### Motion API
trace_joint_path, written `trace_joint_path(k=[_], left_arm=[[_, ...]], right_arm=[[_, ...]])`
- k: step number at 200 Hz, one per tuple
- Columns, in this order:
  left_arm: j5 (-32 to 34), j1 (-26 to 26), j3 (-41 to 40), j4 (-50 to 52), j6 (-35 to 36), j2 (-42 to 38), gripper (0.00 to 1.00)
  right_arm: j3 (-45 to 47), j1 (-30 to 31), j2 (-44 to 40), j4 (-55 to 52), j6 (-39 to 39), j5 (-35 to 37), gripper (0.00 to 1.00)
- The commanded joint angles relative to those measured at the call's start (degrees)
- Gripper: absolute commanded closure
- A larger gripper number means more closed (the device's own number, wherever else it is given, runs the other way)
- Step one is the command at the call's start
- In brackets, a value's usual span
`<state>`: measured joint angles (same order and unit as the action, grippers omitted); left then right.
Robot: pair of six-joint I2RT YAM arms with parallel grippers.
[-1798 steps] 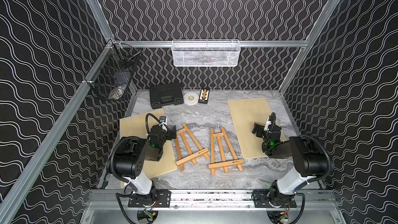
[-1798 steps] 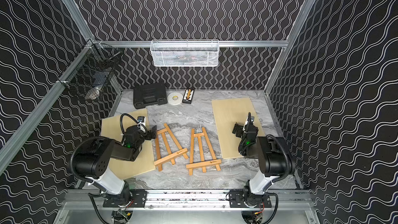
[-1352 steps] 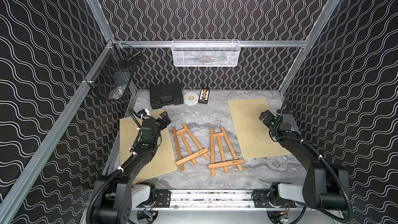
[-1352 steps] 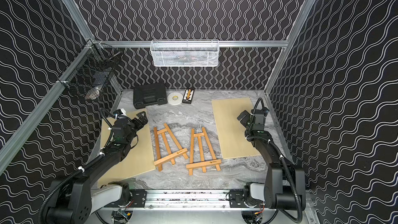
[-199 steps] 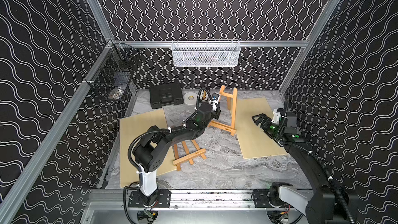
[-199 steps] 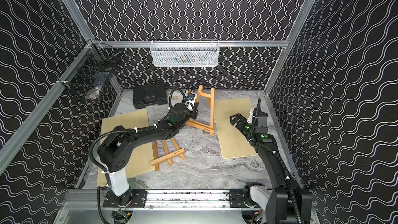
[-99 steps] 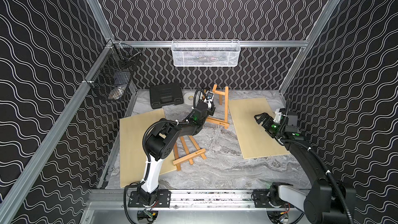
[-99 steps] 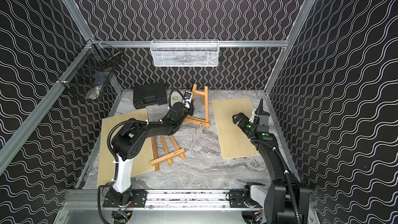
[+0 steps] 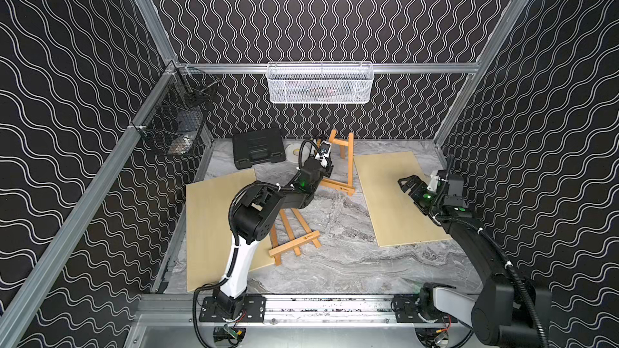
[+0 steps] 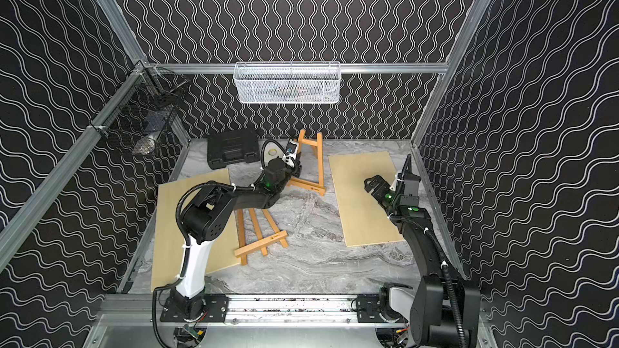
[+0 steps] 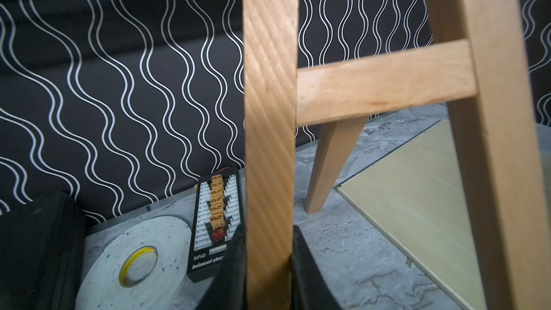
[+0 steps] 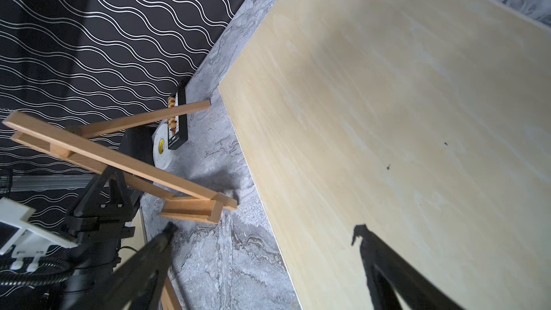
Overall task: Assemble the easel
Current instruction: Place the easel at the center of the board.
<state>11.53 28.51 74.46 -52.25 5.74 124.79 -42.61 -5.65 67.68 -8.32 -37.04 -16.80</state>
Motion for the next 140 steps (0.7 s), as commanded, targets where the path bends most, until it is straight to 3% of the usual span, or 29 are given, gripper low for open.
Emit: trace_joint_path(k=[1, 55, 68, 105, 140], left_arm=[[-1.5, -0.3, 0.2, -2.4, 1.2, -0.8, 0.94], [-0.6, -1.0, -1.3, -2.4, 0.7, -3.0, 0.85], [-1.4, -1.2, -1.9, -2.2, 0.3, -4.1, 0.77], [-2.1, -1.4, -3.4, -1.5, 0.4, -7.2, 0.68], [-2.1, -1.9, -4.2, -0.7, -0.6, -8.0, 0.66]], right_arm=[[0.1, -0.1, 0.0, 1.8, -0.9, 1.0, 0.0], [0.0, -0.2, -1.5, 0.9, -1.0, 2.5, 0.0], [0.1, -0.3, -2.0, 0.7, -0.9, 3.1, 0.0], [-0.4, -0.8, -2.1, -0.1, -1.3, 3.2, 0.0], [0.1, -1.3, -3.2, -0.1, -1.5, 3.0, 0.0]])
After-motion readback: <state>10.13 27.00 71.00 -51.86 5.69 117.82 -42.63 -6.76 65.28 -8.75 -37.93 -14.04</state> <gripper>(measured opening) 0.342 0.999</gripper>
